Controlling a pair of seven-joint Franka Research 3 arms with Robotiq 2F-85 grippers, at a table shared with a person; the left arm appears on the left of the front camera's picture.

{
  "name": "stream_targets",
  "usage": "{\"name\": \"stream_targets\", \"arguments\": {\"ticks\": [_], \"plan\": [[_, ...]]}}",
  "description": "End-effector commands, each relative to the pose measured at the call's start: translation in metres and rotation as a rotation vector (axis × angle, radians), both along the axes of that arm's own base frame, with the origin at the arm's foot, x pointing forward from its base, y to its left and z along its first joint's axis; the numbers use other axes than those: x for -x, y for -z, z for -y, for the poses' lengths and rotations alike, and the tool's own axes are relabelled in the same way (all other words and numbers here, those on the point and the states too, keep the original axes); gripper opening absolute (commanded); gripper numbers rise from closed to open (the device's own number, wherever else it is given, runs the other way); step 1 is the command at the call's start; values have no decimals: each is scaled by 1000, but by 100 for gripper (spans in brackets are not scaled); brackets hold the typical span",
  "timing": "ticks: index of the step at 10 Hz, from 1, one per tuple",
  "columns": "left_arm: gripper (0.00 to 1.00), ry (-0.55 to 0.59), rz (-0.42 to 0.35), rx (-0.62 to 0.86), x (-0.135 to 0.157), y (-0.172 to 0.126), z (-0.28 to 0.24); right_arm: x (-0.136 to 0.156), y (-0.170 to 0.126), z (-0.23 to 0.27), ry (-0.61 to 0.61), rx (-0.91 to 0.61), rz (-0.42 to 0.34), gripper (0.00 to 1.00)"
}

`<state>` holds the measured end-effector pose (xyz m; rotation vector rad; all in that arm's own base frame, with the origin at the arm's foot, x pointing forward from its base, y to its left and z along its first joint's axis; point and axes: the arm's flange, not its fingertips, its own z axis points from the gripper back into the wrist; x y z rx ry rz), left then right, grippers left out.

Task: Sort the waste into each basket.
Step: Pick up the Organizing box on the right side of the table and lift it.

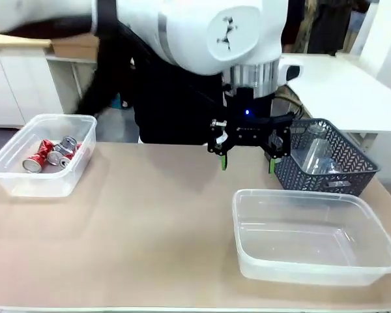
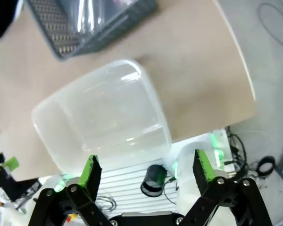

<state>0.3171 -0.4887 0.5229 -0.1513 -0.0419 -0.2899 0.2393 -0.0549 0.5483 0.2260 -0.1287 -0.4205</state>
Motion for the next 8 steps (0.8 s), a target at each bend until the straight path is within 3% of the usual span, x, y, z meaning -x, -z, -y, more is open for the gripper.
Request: {"name": "stream_targets", "arguments": {"ticks": [1,3,5,6,7,8], "plan": [[100,-17,17,-67,13,32,10,-22,49,-29,-153,56,22,100],[100,-31,10,-145,39,83,13,-23,117,-45,-198,70,-31,100],[100,36,-80,-128,47,124,25,-15,179,-73,-256,48,-161,100],[100,-26,-102,-111,38,131,27,-15,193,-79,-209,120,-236,100],[100,37,-59,-159,52,119,20,-64,82,-60,-225,61,-135,100],[100,37,-59,-159,52,119,20,-64,82,-60,-225,61,-135,100]]}}
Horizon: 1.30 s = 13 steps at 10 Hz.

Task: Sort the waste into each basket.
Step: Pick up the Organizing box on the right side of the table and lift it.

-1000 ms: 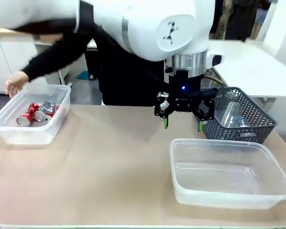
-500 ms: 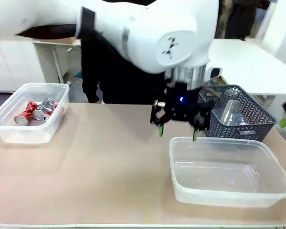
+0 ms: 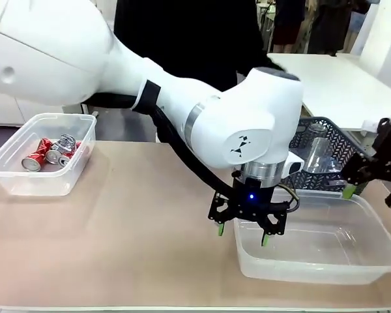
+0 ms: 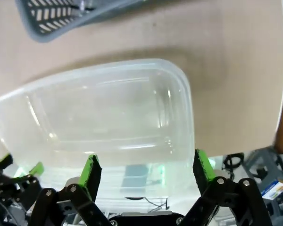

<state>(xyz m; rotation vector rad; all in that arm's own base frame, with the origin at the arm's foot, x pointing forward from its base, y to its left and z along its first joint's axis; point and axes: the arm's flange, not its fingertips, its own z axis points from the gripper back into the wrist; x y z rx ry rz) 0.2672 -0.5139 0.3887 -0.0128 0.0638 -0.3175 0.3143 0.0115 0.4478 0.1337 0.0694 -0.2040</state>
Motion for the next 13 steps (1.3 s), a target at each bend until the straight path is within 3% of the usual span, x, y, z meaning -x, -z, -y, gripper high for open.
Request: {"name": "stream_targets", "arguments": {"ticks": [1,2,4,6,8,9,10,11,12,13], "plan": [[100,-1,-8,-2,0,6,1,-3,9,-4,-8,7,-25,100],[100,-4,3,20,-4,4,1,-8,30,-3,-86,86,-137,100],[100,-99,81,17,-10,6,0,4,73,14,-247,113,-289,100],[100,-119,141,22,-11,7,2,14,94,21,-292,100,-345,100],[100,-141,152,18,-14,11,5,19,99,21,-314,84,-340,100],[58,-151,169,17,-13,13,5,22,99,21,-338,69,-347,100],[42,-138,165,2,-13,13,4,24,97,22,-355,43,-339,44],[0,-134,161,20,-12,11,2,25,96,21,-352,27,-326,43],[0,-137,160,24,-13,10,1,25,96,21,-344,28,-321,0],[0,-148,158,28,-13,10,0,26,96,18,-339,33,-300,0]]}}
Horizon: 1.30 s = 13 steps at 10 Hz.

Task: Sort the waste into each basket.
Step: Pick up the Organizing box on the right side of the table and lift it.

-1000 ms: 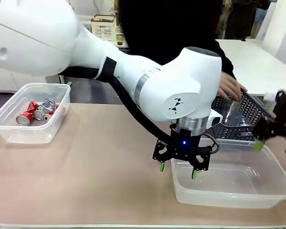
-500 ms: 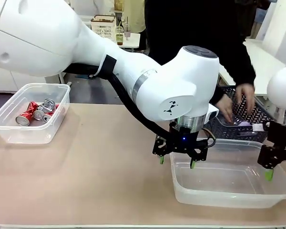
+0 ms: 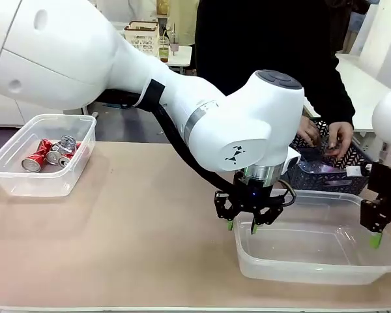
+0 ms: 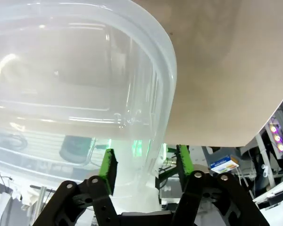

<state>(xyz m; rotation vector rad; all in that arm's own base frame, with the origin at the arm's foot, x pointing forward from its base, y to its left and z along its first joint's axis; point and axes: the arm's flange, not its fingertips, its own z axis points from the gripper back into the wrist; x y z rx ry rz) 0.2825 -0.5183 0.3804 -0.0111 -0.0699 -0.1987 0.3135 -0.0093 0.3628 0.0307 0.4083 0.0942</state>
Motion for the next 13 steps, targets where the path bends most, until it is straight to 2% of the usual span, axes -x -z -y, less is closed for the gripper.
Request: {"name": "stream_targets", "arguments": {"ticks": [1,2,3,4,7,9,10,11,13], "plan": [[15,-28,23,18,3,2,-5,25,11,-5,-8,-32,38,0],[6,-28,25,20,3,1,-6,25,10,-5,7,-40,51,16],[0,-29,30,20,4,0,-7,25,9,-6,13,-34,53,7],[0,-29,34,22,4,-1,-8,25,7,-7,18,-23,55,0],[0,-23,39,29,6,-8,-12,24,4,-8,24,-11,59,0],[0,-11,0,62,10,-14,-21,22,-5,-11,59,12,55,0],[0,-13,-5,58,16,-24,-29,21,-26,-17,68,20,51,0],[0,-5,0,61,25,-39,-40,20,-59,-25,65,16,59,0],[0,-58,53,54,50,-74,-75,12,-134,-54,-4,3,69,0]]}}
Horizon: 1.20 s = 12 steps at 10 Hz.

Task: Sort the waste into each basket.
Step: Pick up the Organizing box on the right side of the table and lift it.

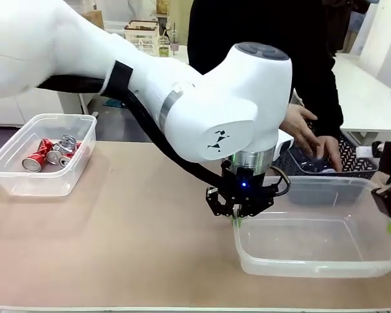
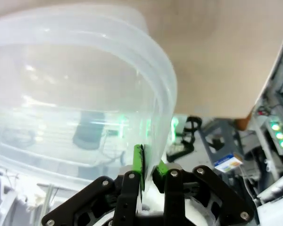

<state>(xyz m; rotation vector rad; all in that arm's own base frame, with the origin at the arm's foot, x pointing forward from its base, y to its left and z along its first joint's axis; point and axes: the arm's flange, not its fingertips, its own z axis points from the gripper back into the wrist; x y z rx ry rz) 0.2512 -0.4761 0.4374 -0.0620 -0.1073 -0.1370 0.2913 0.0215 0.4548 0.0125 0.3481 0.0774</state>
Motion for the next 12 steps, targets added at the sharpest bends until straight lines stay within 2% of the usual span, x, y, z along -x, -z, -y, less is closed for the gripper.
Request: {"name": "stream_targets", "arguments": {"ticks": [1,2,3,4,5,6,7,8,9,10,11,12], "plan": [[0,-47,27,6,27,-35,-54,-18,-69,-43,-57,-46,-24,0],[0,-132,47,-20,27,-51,-83,-35,-84,-66,-27,-76,14,0],[0,-189,56,15,14,-63,-119,-53,-85,-94,-51,-132,28,0],[0,-170,42,51,-1,-73,-157,-70,-76,-123,-79,-187,13,0],[0,-193,27,61,-16,-81,-186,-77,-65,-142,-102,-223,-22,0],[0,-239,18,25,-36,-83,-210,-78,-58,-153,-134,-282,-20,0],[0,-193,-21,42,-59,-76,-230,-75,-52,-158,-144,-320,-25,0],[0,-130,-27,96,-83,-66,-244,-71,-48,-156,-136,-360,-5,0],[0,-119,-47,138,-96,-55,-237,-67,-43,-151,-100,-389,12,0],[0,-194,1,67,-63,-79,-235,-68,-31,-146,14,-399,10,0],[0,-194,1,67,-63,-79,-235,-82,-41,-175,-98,-332,-4,0],[0,-194,1,67,-63,-79,-235,-82,-41,-175,-98,-332,-4,0]]}}
